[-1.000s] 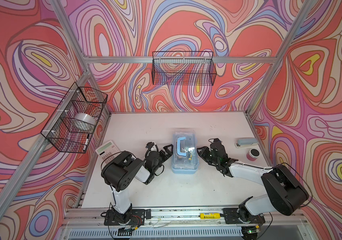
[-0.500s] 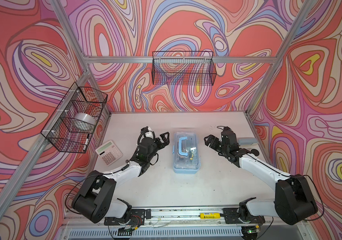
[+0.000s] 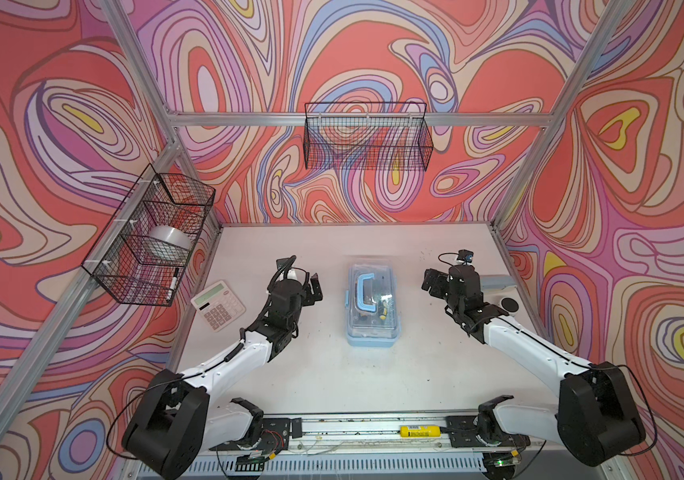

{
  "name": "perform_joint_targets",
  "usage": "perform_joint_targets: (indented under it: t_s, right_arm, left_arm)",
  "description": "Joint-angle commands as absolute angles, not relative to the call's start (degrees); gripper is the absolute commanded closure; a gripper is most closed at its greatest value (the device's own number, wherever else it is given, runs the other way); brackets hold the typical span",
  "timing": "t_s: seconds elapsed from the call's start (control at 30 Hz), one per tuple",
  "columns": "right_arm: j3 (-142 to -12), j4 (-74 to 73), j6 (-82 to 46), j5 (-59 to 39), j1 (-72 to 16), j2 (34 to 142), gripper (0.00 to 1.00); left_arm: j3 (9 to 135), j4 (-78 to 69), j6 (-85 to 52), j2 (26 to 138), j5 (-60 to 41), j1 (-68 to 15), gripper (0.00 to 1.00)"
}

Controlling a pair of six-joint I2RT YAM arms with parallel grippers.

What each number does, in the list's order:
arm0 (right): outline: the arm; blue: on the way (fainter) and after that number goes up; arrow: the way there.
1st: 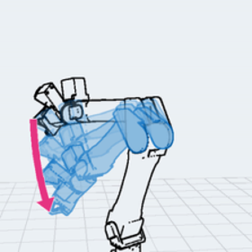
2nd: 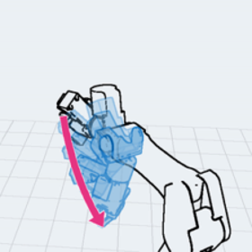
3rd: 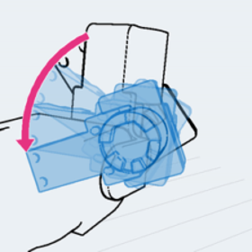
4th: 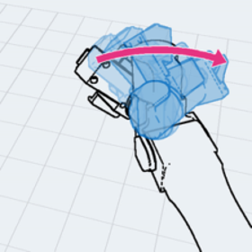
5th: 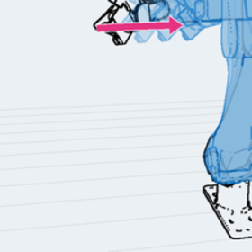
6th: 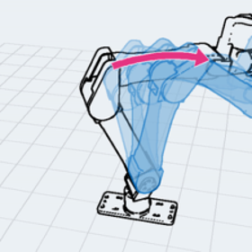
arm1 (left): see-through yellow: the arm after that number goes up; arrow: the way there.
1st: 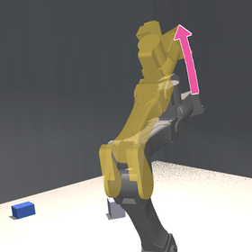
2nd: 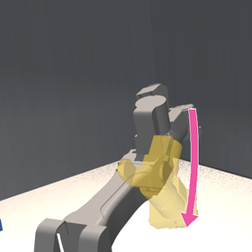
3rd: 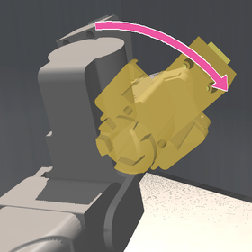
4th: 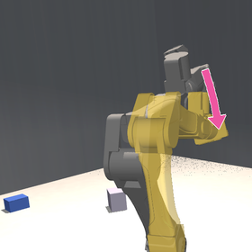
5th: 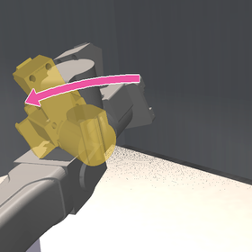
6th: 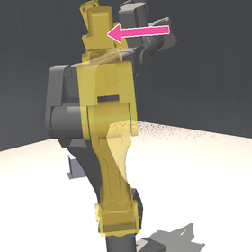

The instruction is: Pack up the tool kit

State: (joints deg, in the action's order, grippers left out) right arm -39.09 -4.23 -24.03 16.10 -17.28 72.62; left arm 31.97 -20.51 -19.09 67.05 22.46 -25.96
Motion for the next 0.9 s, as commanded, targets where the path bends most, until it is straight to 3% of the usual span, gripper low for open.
perform_joint_targets:
  t_s: [0.0, 0.13, 0.27, 0.37, 0.57, 0.7, 0.77, 0.87]
  right_arm:
    - [-37.1, -10.2, -19.6, 18.0, -17.5, 73.6, 0.02]
    - [-35.0, -14.9, -19.8, 19.0, -17.5, 74.9, 0.02]
    - [-34.4, -19.6, -19.8, 17.4, -17.5, 76.7, 0.02]
    - [-34.6, -20.2, -19.5, 18.8, -17.5, 77.2, 0.02]
    - [-31.6, -24.7, -13.9, 23.0, -17.4, 74.6, 0.02]
    - [-31.6, -27.9, -8.3, 29.1, -17.4, 76.9, 0.02]
    - [-31.9, -29.4, -6.9, 31.1, -17.2, 78.9, 0.02]
    - [-33.0, -29.6, -5.1, 32.7, -17.0, 80.9, 0.02]
  left_arm:
    - [30.1, -20.3, -6.9, 61.0, 34.8, -24.8, 0.00]
    - [24.1, -25.0, -3.7, 61.4, 36.6, -19.0, 0.00]
    - [22.0, -39.8, 0.1, 74.7, 38.9, -15.1, 0.00]
    - [18.0, -60.4, 2.8, 84.5, 38.0, -12.0, 0.00]
    - [16.2, -57.2, -2.8, 83.3, 19.5, -4.1, 0.00]
    - [15.5, -57.4, -2.4, 83.9, 14.3, -3.3, 0.00]
    - [12.5, -73.7, -0.5, 91.8, 14.5, -3.4, 0.00]
    - [13.8, -61.3, -3.4, 85.8, 13.8, -2.7, 0.00]
